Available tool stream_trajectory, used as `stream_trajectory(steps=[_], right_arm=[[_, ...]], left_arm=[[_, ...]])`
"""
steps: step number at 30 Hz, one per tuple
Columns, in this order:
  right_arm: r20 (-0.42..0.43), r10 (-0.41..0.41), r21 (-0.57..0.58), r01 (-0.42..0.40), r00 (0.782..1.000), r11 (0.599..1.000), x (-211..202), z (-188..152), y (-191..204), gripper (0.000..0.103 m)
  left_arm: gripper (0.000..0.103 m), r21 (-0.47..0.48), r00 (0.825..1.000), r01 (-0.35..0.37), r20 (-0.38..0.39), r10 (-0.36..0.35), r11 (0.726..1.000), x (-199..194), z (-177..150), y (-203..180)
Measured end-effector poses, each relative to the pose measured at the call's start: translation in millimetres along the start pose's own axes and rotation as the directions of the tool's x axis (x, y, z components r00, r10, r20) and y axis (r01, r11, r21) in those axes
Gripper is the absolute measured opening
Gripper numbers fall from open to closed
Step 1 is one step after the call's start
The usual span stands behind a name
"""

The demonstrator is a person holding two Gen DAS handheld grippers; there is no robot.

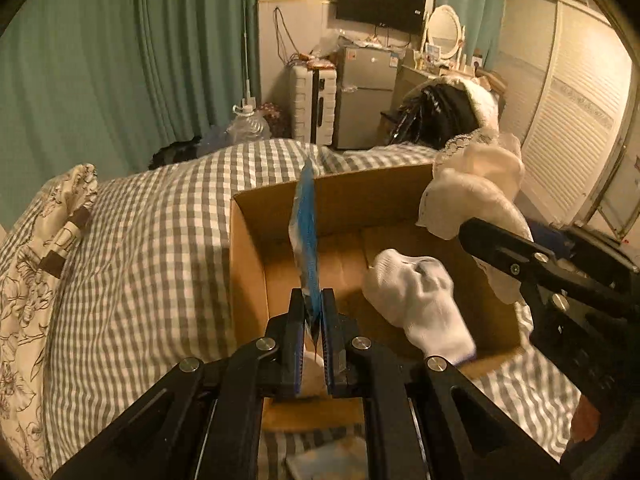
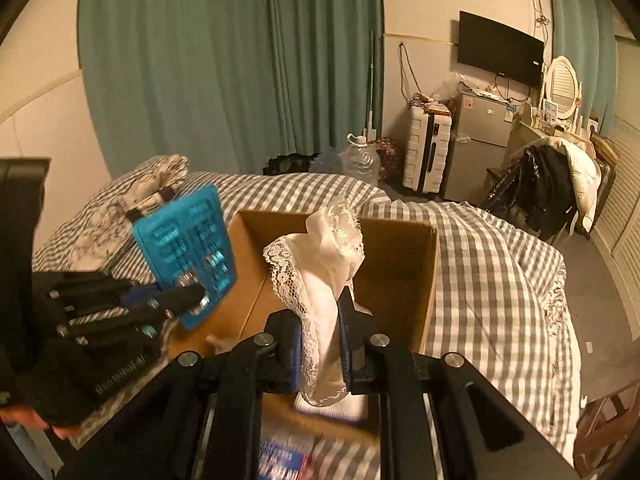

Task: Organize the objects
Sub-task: 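Drop the lace cloth and blister pack into the box with both tools, then grasp the white BOP tube with the right tool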

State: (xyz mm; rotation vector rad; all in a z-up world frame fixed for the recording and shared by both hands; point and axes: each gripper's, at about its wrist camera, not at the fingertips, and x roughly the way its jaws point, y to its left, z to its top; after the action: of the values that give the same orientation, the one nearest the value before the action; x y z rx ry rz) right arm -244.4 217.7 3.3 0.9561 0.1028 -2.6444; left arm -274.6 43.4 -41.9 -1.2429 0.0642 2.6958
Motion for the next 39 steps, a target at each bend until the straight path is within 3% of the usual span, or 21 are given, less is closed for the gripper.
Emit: stream_trajectory(steps=[2, 4, 6, 11, 15, 20, 27, 33, 39], right_arm=[[0.0, -0.015, 0.018, 0.015, 1.0, 1.0, 7, 1, -4, 0.051], [0.02, -0.013, 0.034, 0.012, 1.0, 0.999, 8, 0, -8, 0.057], [0.024, -0.008, 0.038, 0.007, 1.0, 0.999, 5, -4, -13, 0.061], [0.037, -0.038, 0.038, 0.036, 0.999, 0.999, -21, -9, -19, 0.064], [0.055, -0.065, 0.025, 0.064, 0.996, 0.998, -55, -13, -18, 0.069], [0.088, -0.097, 0.005, 0.097, 0.991, 0.995, -106, -23, -11, 0.077], [0.115, -0.131, -0.014, 0.133, 0.985, 0.991, -154, -46, 6, 0.091], [0.077, -0.146, -0.016, 0.148, 0.986, 0.989, -141, -89, 22, 0.093], [-0.042, -0.084, -0.005, 0.084, 0.996, 0.996, -96, -132, 24, 0.093]], left_arm=[[0.013, -0.014, 0.999, 0.013, -0.031, -0.013, 1.0, 11, -1, 3], [0.029, -0.029, 0.999, 0.017, -0.049, -0.018, 0.999, 16, -5, 5], [0.063, -0.034, 0.999, -0.002, -0.049, 0.0, 0.999, 14, -11, 7], [0.066, -0.039, 0.999, -0.033, -0.034, 0.032, 0.999, -10, -28, 14], [0.082, -0.065, 0.999, -0.053, 0.009, 0.054, 0.996, -46, -41, 21], [0.091, -0.106, 0.991, -0.081, 0.094, 0.091, 0.991, -98, -58, 33], [0.102, -0.174, 0.979, -0.079, 0.174, 0.11, 0.982, -138, -89, 40], [0.103, -0.241, 0.977, -0.087, 0.169, 0.13, 0.967, -130, -131, 35], [0.103, -0.236, 0.99, -0.113, 0.057, 0.13, 0.965, -91, -165, 29]])
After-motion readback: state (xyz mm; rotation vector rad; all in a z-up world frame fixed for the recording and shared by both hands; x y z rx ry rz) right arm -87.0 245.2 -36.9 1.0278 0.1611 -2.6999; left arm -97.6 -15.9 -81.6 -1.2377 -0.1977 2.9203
